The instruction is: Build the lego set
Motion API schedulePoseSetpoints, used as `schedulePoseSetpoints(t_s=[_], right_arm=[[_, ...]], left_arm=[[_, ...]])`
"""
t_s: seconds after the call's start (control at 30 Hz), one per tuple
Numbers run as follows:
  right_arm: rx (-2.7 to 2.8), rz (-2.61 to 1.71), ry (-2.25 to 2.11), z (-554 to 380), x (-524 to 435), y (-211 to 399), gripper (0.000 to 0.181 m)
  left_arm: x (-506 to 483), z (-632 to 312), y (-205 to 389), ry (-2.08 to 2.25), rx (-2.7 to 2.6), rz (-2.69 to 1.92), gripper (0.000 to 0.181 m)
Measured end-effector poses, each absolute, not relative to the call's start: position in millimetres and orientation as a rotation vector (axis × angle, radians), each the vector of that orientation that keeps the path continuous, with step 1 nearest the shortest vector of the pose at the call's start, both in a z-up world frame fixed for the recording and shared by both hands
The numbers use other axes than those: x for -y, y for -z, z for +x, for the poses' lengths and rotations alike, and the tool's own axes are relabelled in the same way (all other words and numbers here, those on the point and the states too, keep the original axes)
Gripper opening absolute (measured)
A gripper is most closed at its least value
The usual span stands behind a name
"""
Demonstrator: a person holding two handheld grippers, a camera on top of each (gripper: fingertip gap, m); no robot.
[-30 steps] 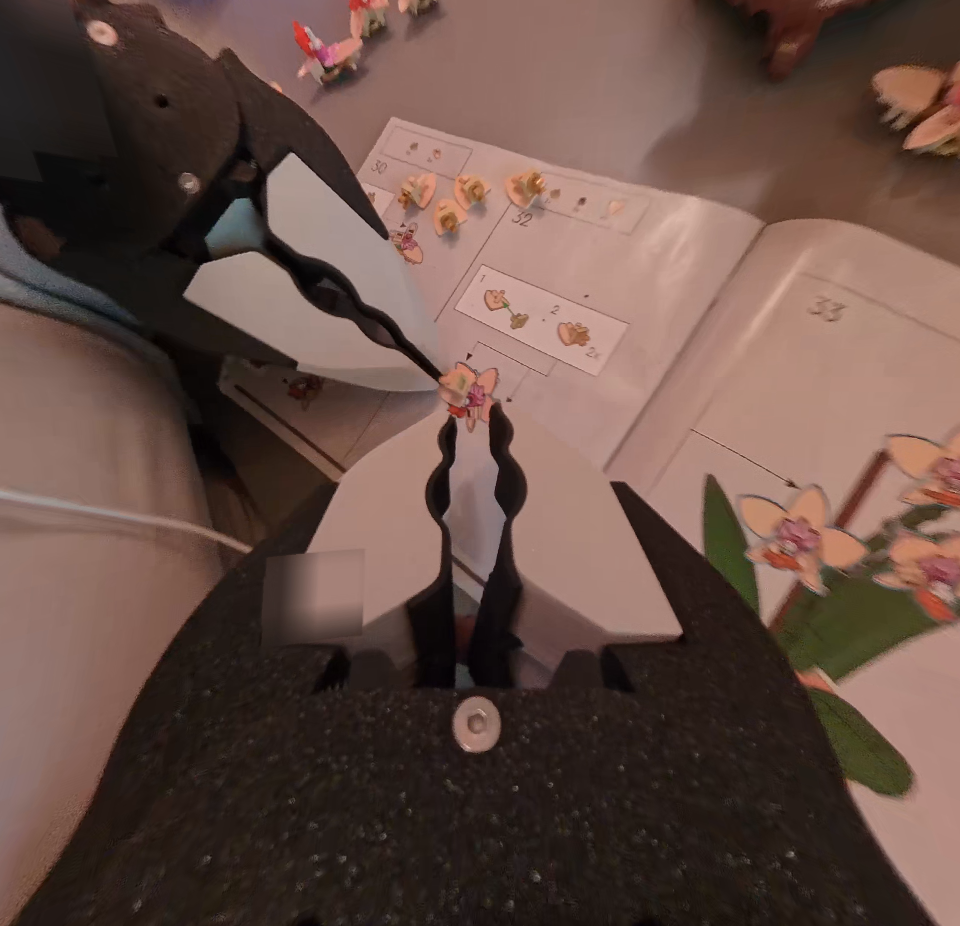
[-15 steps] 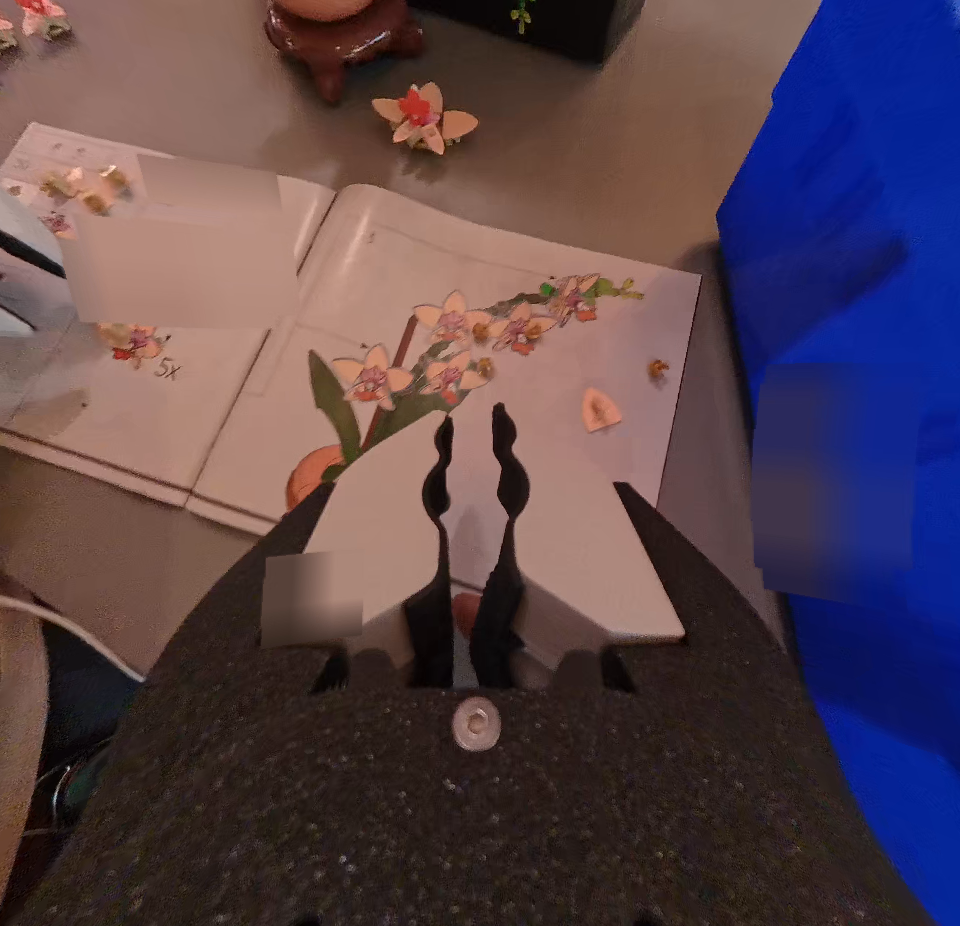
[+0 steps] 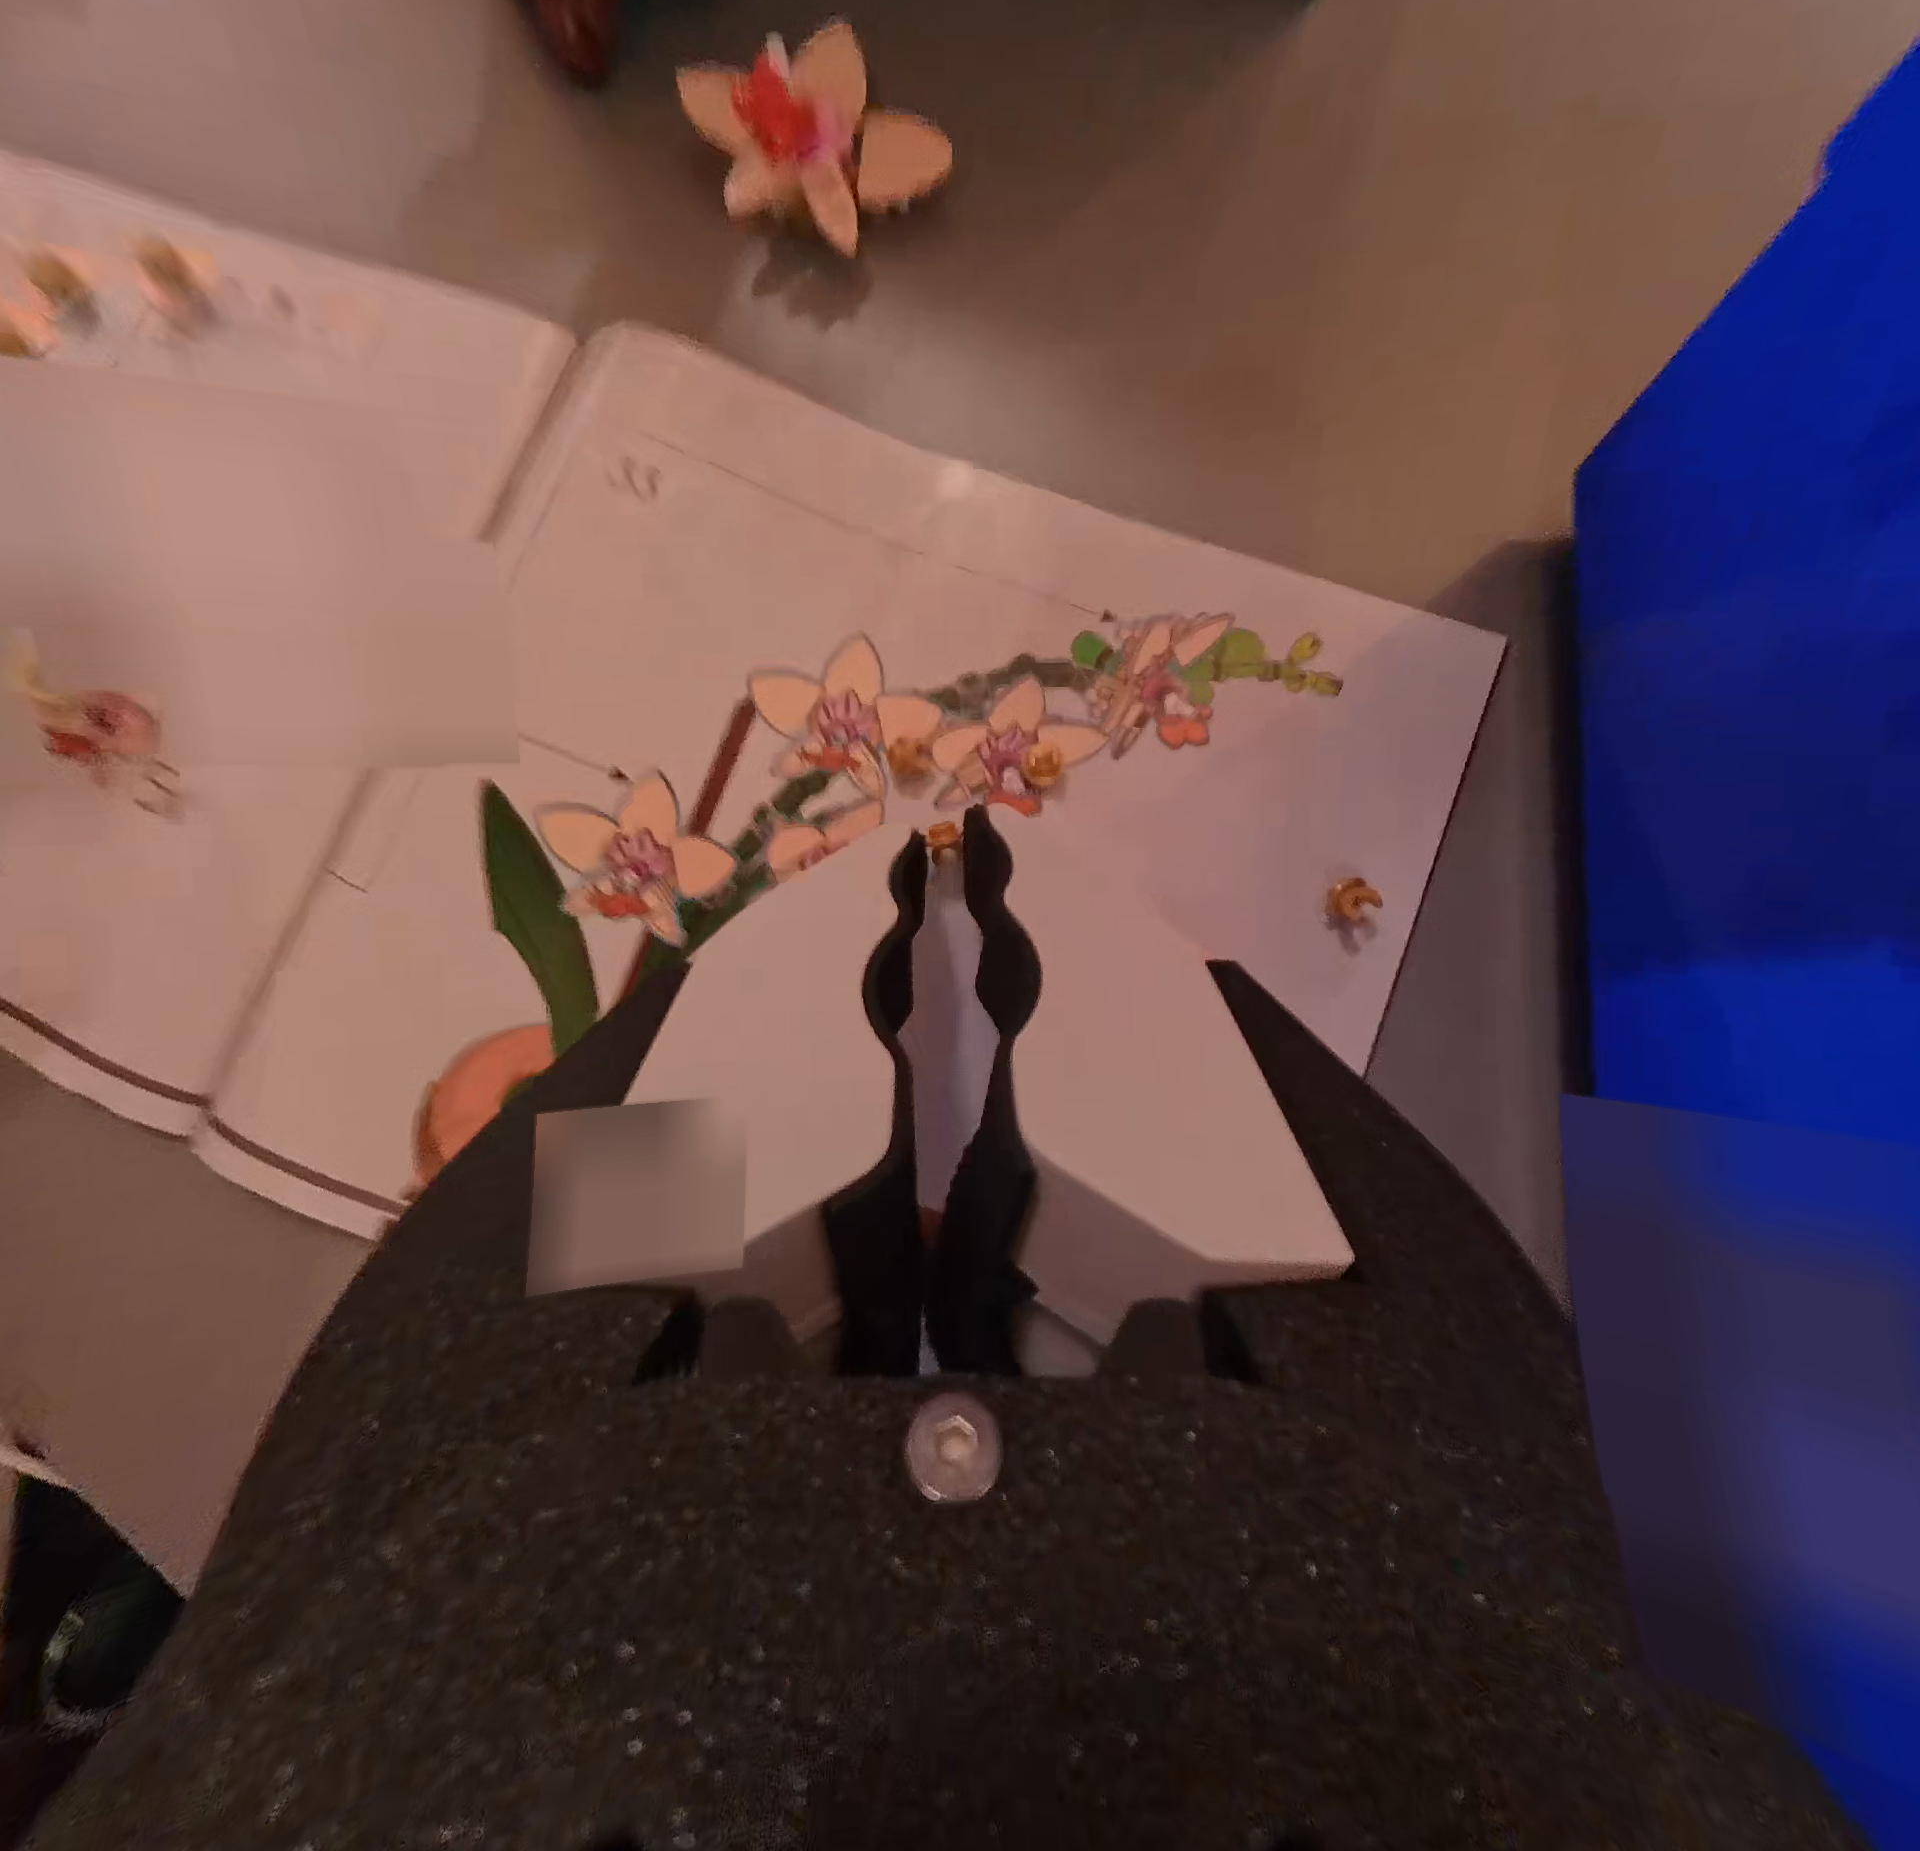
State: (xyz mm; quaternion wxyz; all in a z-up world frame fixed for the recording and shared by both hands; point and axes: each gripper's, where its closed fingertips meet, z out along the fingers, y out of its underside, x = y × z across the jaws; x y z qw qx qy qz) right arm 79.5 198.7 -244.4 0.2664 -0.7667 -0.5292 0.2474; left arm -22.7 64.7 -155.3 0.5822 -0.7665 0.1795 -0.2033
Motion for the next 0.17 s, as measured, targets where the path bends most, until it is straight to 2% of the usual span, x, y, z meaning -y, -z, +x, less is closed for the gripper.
schedulePoseSetpoints(t_s=[0.03, 0.17], right_arm=[[1.336, -2.041, -0.804, 72.1, -195.7, 232.1, 0.007], [0.441, -1.695, -2.045, 35.7, -167.8, 124.7, 0.006]], left_arm=[[-70.1, -24.3, 151.9, 0.416, -0.427, -1.76, 0.041], [-100.9, -23.0, 120.3, 0.123, -0.444, -1.573, 0.031]])
